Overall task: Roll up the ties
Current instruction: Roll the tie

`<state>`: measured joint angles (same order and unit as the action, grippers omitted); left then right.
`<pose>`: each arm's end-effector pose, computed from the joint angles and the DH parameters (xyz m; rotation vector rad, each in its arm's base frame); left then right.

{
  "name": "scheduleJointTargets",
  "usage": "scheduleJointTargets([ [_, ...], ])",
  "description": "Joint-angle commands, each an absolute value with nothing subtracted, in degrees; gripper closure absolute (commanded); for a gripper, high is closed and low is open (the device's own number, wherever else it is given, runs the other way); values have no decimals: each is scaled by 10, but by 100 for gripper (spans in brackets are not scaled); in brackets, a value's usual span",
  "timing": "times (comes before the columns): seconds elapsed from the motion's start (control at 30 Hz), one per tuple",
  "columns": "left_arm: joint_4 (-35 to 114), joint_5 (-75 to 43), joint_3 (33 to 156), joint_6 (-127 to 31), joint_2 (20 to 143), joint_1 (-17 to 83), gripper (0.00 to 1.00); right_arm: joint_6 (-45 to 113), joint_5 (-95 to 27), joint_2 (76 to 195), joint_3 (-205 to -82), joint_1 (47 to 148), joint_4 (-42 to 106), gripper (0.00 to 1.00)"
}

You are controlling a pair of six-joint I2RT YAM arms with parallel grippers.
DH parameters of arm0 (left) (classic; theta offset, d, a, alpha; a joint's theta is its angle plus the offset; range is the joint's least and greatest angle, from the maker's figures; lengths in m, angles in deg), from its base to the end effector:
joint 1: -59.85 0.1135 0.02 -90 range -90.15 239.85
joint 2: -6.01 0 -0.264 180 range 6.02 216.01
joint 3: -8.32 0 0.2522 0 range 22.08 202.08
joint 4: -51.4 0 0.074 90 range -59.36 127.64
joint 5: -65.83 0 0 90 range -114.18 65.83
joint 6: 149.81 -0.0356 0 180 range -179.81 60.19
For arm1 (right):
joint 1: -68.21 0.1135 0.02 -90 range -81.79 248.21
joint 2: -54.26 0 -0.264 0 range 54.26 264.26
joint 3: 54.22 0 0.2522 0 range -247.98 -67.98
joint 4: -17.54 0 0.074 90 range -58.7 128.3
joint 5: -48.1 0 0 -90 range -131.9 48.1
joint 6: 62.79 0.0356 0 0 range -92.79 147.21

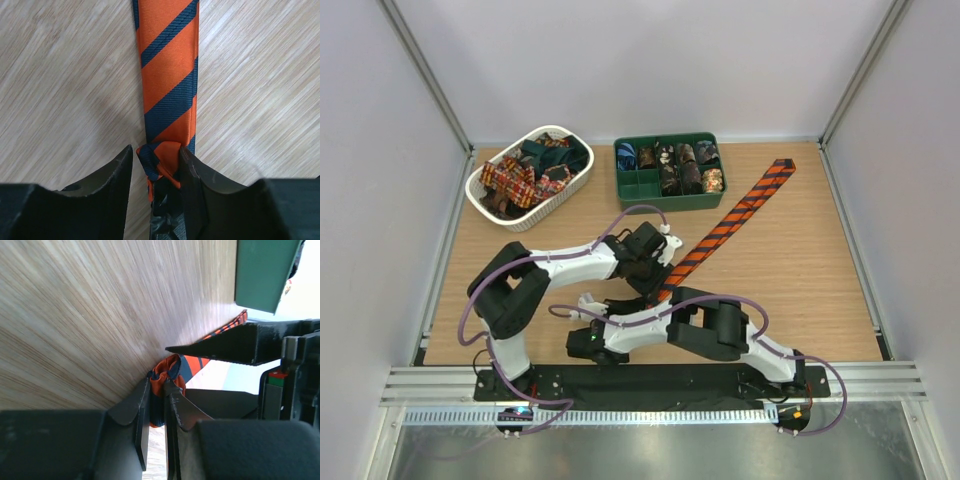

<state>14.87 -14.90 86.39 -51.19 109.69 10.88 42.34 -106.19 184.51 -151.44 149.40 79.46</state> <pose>0.2326 -0.2760 0.1645 0.9985 2.5575 -0.5230 0.0921 0.3847 0.0884 -1.2315 1.7861 -0.9789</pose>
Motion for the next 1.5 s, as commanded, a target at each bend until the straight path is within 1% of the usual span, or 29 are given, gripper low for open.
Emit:
scheduleJointTargets([
  [0.0,119,-172,883,-515,1081,111,57,444,-990,1824,-1495,1490,774,94],
  [0.1,131,-177,887,-516,1065,112,53,445,-981,1823,-1491,1490,763,94],
  [0.23,141,-161,898,-526,1047,112,45,447,-973,1828,-1488,1492,752,94],
  [0.43,161,-171,909,-529,1030,113,40,452,-968,1828,-1483,1497,740,95],
  [0.6,144,-231,934,-504,1023,137,41,458,-954,1811,-1471,1497,724,95],
  [0.67,164,-237,916,-492,993,155,40,463,-942,1798,-1465,1497,718,95],
  [0.8,195,-290,877,-461,937,182,38,465,-905,1751,-1438,1488,688,96],
  [0.83,196,-317,870,-452,929,187,37,465,-894,1728,-1418,1480,663,96],
  [0.9,205,-328,844,-443,899,206,35,462,-854,1699,-1390,1471,626,96],
  [0.93,219,-335,834,-429,886,215,29,460,-840,1685,-1362,1462,592,96],
  [1.0,236,-341,795,-414,849,236,21,460,-797,1647,-1338,1452,564,96],
  [1.03,255,-353,781,-409,835,242,14,460,-786,1635,-1320,1449,543,96],
  [1.07,266,-367,768,-400,824,247,0,460,-776,1615,-1312,1441,534,96],
  [1.13,288,-393,732,-392,786,248,0,461,-743,1595,-1292,1431,513,96],
  [1.2,298,-442,707,-365,756,252,0,463,-708,1568,-1271,1416,491,96],
  [1.27,295,-495,695,-327,740,258,0,467,-684,1547,-1255,1399,476,96],
  [1.47,287,-596,638,-231,673,272,0,478,-569,1478,-1199,1349,421,96],
])
